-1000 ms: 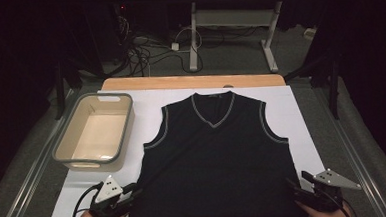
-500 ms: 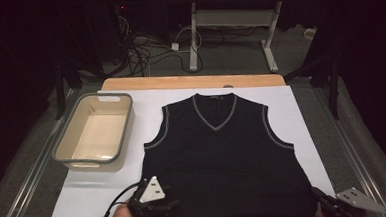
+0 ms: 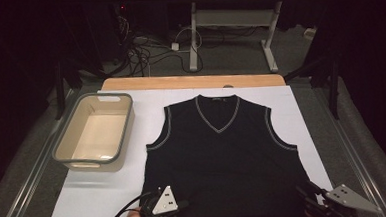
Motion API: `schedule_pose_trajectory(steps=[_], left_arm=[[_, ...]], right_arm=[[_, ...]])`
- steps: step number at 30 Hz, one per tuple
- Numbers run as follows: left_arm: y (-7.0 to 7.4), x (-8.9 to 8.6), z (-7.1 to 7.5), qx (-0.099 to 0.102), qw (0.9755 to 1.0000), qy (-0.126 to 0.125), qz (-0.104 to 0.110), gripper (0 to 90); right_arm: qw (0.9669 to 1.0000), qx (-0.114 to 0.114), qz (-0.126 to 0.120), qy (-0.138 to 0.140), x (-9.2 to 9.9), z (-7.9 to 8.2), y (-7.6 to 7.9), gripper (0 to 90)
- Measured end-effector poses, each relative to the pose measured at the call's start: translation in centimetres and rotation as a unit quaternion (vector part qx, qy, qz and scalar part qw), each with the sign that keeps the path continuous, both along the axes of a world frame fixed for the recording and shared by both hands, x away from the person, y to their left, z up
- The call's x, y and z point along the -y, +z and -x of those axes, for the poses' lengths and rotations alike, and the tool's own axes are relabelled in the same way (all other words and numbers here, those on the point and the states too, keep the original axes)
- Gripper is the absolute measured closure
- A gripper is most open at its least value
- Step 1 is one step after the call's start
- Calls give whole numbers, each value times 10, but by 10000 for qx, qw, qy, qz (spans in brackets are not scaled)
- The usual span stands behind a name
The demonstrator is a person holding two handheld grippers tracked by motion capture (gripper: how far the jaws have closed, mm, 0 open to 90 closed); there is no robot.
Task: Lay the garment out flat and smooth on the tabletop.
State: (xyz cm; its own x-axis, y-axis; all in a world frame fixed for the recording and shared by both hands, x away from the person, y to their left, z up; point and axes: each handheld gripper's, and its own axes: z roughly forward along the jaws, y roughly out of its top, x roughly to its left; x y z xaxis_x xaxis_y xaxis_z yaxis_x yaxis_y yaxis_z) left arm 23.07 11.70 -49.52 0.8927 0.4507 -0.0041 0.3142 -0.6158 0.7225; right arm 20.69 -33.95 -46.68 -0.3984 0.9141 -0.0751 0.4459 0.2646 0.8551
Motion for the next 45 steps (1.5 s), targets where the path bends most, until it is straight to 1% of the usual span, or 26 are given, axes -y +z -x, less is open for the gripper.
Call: schedule_pose_trajectory(steps=[1,3,5,6,8,11,14,15,17,18,19,20,21,23,24,28,31,32,33,35,37,38,40,42,44,45], left_arm=[[0,-2,3,18,10000,-16,-13,871],[1,-8,12,-71,9999,-92,-34,872],[2,-13,26,68,9996,-183,-183,872],[1,-16,32,48,9996,-184,-205,872],[-1,-20,39,33,9998,-95,-150,871],[-2,-21,39,50,9999,32,-81,867],[-3,-20,34,-5,10000,51,36,844],[-3,-20,33,-9,10000,32,68,823],[-2,-21,31,-6,9999,128,115,751],[-3,-22,29,21,9998,177,111,709],[-3,-24,27,14,9997,182,135,686],[-3,-25,26,-8,9996,199,193,653],[-2,-27,24,-21,9994,231,239,623],[-1,-30,20,-34,9989,318,341,571],[-1,-31,18,-17,9986,357,391,550],[2,-34,14,137,9967,480,636,460],[4,-36,12,255,9955,573,705,365],[5,-37,11,241,9954,594,715,344],[6,-38,9,212,9949,653,732,318],[7,-40,4,141,9938,704,853,276],[10,-40,-1,142,9927,766,925,245],[11,-40,-2,175,9921,806,947,226],[13,-40,-6,213,9907,870,1024,185],[15,-39,-10,239,9901,915,1037,147],[17,-39,-14,274,9903,927,995,141],[17,-39,-15,243,9904,942,981,119]], right_arm=[[9999,8,16,110,-7,-3,0,569],[9994,18,40,343,-21,-8,1,567],[9983,42,27,583,-35,-12,1,560],[9975,56,-7,699,-42,-14,1,558],[9957,49,-100,923,-54,-14,-1,557],[9916,-130,-61,1285,-73,-10,-8,550],[9859,-270,13,1651,-93,-4,-13,507],[9846,-272,80,1723,-99,-3,-15,483],[9826,-372,173,1813,-110,-3,-19,429],[9825,-445,237,1793,-114,-4,-22,410],[9826,-551,340,1739,-118,-6,-25,418],[9821,-605,404,1735,-120,-6,-28,492],[9813,-607,302,1801,-120,-6,-28,607],[9779,-620,246,1982,-121,-5,-29,861],[9776,-586,258,2007,-122,-4,-30,891],[9771,-472,399,2034,-122,1,-29,900],[9744,-491,433,2150,-119,11,-27,900],[9726,-507,439,2225,-119,14,-27,900],[9721,-524,456,2239,-118,17,-27,900],[9740,-483,434,2170,-118,17,-26,900],[9746,-414,378,2170,-117,15,-24,881],[9758,-404,260,2135,-116,13,-23,850],[9769,-405,52,2097,-113,9,-21,710],[9793,-376,-25,1990,-111,6,-19,591],[9824,-314,-41,1841,-108,2,-18,510],[9841,-296,-19,1752,-107,0,-17,479]])
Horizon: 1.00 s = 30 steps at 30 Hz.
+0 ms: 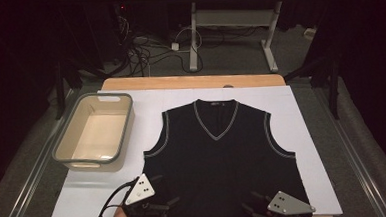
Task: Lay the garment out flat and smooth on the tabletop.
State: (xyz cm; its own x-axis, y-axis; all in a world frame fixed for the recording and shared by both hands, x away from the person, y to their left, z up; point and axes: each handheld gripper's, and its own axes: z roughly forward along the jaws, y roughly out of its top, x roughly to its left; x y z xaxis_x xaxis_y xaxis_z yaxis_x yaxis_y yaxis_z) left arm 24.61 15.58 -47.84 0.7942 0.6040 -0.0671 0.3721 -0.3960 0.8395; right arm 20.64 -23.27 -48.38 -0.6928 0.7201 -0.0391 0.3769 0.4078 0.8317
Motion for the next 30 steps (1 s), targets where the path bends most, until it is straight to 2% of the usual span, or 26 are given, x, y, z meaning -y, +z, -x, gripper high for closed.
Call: schedule_pose_trajectory(steps=[4,7,9,14,17,22,24,27,29,30], left_arm=[[-1,-4,-4,-87,9999,82,-62,48],[-1,-7,-7,-99,9998,180,-70,1],[0,-8,-11,-101,9997,223,-35,0],[8,-9,-27,-70,9993,365,94,0],[9,-8,-37,-44,9990,411,158,0],[-1,-15,-43,-53,9990,429,63,0],[-5,-20,-43,-84,9991,413,99,0],[-11,-27,-42,-23,9990,437,85,0],[-15,-30,-42,-78,9989,455,120,0],[-15,-30,-42,-30,9987,470,174,0]], right_arm=[[9997,21,-151,-212,9,-10,1,342],[9989,50,-429,-159,17,-17,2,283],[9985,131,-499,-206,21,-21,3,244],[9976,271,-501,-389,27,-28,6,154],[9970,323,-524,-471,29,-31,7,132],[9959,382,-493,-657,34,-35,7,47],[9952,411,-509,-733,37,-36,6,8],[9938,441,-469,-906,42,-36,6,1],[9931,418,-458,-996,45,-37,4,0],[9928,413,-429,-1035,45,-37,3,0]])
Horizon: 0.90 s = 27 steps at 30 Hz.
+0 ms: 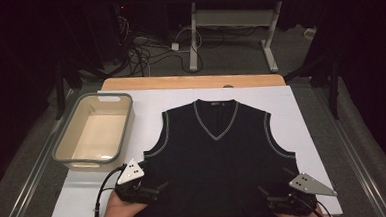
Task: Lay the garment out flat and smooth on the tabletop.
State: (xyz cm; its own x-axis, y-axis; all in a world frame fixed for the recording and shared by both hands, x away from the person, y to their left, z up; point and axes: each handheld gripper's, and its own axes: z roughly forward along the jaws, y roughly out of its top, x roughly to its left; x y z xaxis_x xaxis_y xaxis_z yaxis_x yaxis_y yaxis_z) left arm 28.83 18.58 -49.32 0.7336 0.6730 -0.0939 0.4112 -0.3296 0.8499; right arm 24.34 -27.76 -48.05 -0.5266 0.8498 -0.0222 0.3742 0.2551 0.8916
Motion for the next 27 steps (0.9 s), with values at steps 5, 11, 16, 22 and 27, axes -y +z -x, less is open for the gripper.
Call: schedule_pose_trajectory(steps=[5,11,16,22,27], left_arm=[[-1,3,1,113,9999,21,-50,0],[-1,0,2,112,9999,61,47,0],[-1,-1,3,113,9999,30,98,0],[-1,-1,3,111,9999,8,99,0],[-1,0,1,19,10000,-43,38,0]], right_arm=[[10000,63,-46,-30,-1,-1,0,0],[9998,139,-90,-65,-3,0,3,1],[9993,181,-281,-149,-4,-8,6,1],[9994,159,-291,-105,-8,-25,8,5],[9996,106,-219,-149,-11,-38,11,1]])
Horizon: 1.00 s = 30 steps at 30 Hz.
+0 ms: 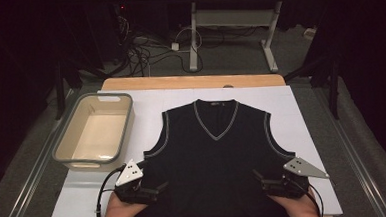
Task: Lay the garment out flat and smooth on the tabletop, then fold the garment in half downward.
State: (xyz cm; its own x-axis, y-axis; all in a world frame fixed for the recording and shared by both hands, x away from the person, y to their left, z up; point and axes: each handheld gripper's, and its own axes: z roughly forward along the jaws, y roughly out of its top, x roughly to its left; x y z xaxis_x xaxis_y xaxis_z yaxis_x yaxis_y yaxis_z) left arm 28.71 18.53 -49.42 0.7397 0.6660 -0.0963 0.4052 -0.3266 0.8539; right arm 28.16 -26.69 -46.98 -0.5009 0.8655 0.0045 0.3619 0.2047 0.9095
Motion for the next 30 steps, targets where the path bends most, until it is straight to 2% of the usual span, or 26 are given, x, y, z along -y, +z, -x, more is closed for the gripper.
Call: schedule_pose_trajectory(steps=[4,6,14,21,25,30], left_arm=[[0,4,2,100,9997,-4,-202,0],[0,5,2,116,9997,9,-229,0],[0,4,2,96,9998,0,-173,0],[0,3,0,-17,9999,28,-123,0],[0,3,-1,-19,9999,-31,-128,0],[0,2,-1,-52,9999,37,-100,0]], right_arm=[[9998,-97,116,-86,1,-12,-3,1],[9997,-130,141,-131,3,-19,-5,1],[9994,-94,148,-288,10,-38,2,1],[9984,-261,238,-440,19,-62,6,3],[9978,-273,250,-548,23,-79,8,25],[9964,-461,347,-627,24,-98,7,58]])
